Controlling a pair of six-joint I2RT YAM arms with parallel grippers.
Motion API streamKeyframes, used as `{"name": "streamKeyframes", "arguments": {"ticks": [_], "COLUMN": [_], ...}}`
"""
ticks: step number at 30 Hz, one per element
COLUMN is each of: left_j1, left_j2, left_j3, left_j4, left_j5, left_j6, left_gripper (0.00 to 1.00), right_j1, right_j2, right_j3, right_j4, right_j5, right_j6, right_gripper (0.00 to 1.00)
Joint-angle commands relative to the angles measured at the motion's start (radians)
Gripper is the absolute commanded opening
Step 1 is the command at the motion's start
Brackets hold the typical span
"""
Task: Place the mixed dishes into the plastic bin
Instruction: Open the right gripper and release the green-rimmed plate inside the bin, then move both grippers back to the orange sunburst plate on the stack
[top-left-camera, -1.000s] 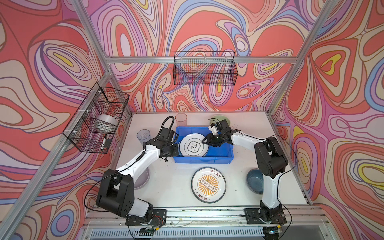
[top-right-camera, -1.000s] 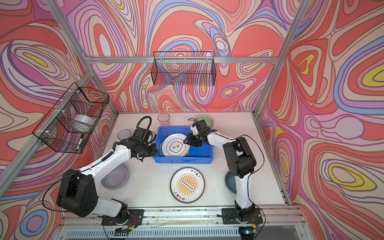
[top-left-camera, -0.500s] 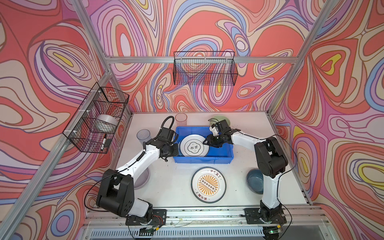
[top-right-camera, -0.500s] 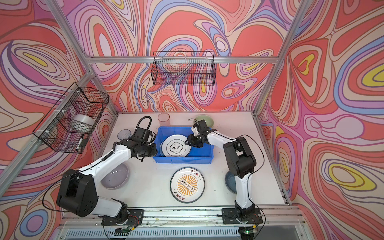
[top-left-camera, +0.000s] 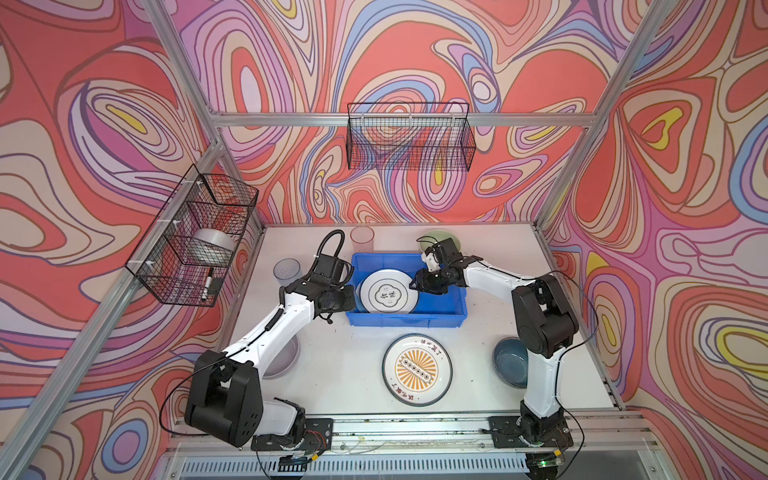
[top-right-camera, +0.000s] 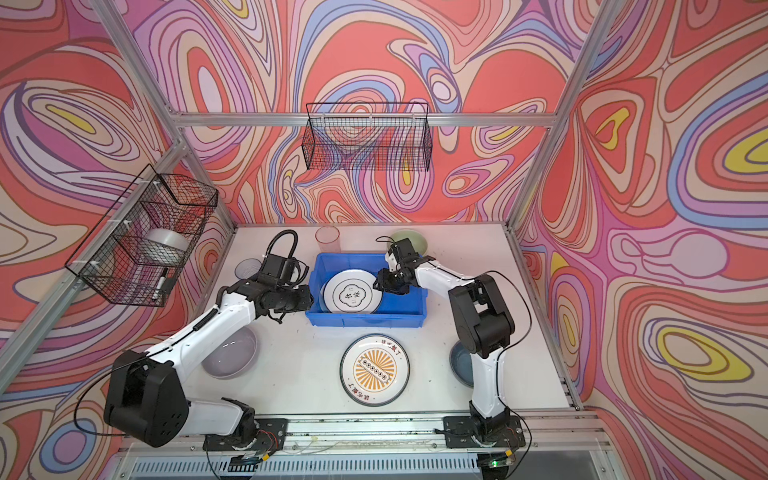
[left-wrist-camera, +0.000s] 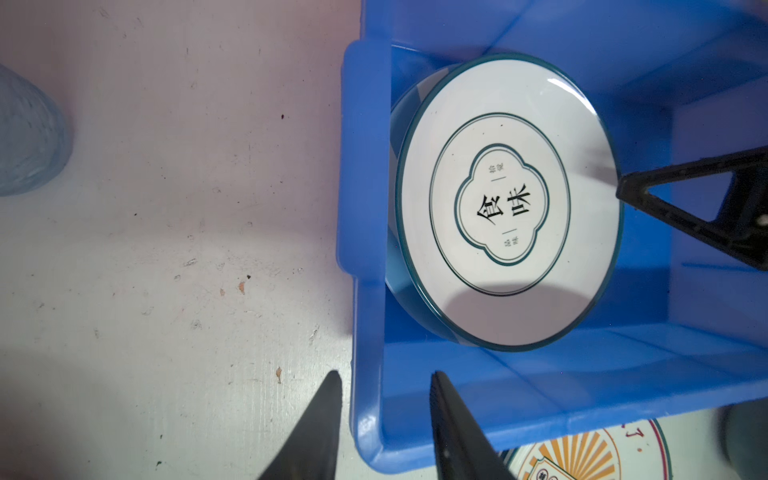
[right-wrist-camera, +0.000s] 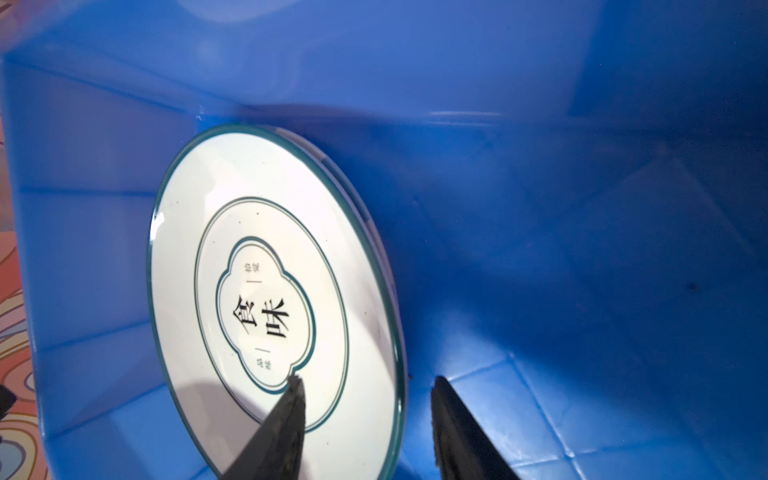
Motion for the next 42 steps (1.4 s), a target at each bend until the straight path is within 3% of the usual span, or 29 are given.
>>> {"name": "streamKeyframes", "arguments": {"ticks": [1, 15, 28, 36, 42], "left_j1": [0.005, -0.011, -0.234, -0.332, -0.445], "left_j2": [-0.05, -0.227, -0.302, -0.321, -0.29], "left_j3": [-0.017, -0.052, -0.131, -0.213, -0.244], "left_j4": [-0.054, -0.139, -0.137, -0.077, -0.04], "left_j5": [0.022, 0.087, -0.004, 0.005, -0.031], "left_j6": [0.034, 0.015, -0.084, -0.159, -0.205], "left_gripper": [0.47, 0.5, 0.45, 0.41, 0.4], "right_j1": [0.005, 0.006, 0.052, 0.067, 0.081], "right_j2": [-0.076, -0.373, -0.739, -0.853, -0.902], "right_j3": [0.006, -0.147, -0.409, -0.585, -0.662], "right_j4": [-0.016, -0.054, -0.185, -0.202, -0.209], "right_j5": [0.085, 0.107, 0.085, 0.002, 0.005], "right_j6": [-0.022, -0.032, -0.033, -0.01, 0.03], "right_gripper": [0.5, 0.47, 0.44, 0.38, 0.33]}}
